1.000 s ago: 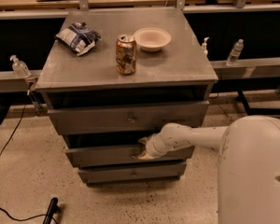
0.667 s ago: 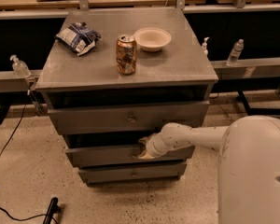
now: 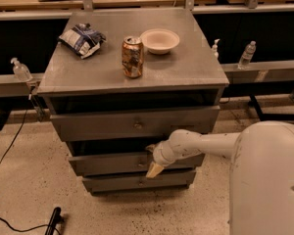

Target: Open middle drawer

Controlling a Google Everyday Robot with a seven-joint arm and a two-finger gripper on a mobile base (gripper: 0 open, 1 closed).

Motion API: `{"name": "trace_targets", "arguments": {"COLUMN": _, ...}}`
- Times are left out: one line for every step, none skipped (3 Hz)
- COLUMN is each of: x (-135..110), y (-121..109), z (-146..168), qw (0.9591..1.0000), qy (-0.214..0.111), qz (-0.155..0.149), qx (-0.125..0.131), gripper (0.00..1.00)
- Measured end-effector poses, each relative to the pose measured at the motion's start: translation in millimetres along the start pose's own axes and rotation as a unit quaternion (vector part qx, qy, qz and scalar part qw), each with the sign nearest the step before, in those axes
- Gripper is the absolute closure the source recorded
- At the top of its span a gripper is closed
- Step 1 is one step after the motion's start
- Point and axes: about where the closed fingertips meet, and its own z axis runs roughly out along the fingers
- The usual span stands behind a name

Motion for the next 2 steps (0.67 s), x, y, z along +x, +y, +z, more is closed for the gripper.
{"name": "trace_targets", "arguments": {"x": -24.7, "y": 39.3, "z": -7.7, "qw": 0.9991, "qy": -0.011, "qz": -0.018, "qx": -0.037, "gripper": 0.01}}
{"name": "trace_targets", "arguments": {"x": -43.5, "y": 69.4, "z": -15.9, "qw": 0.997, "qy": 0.009, "qz": -0.044, "qx": -0.063, "gripper": 0.05}}
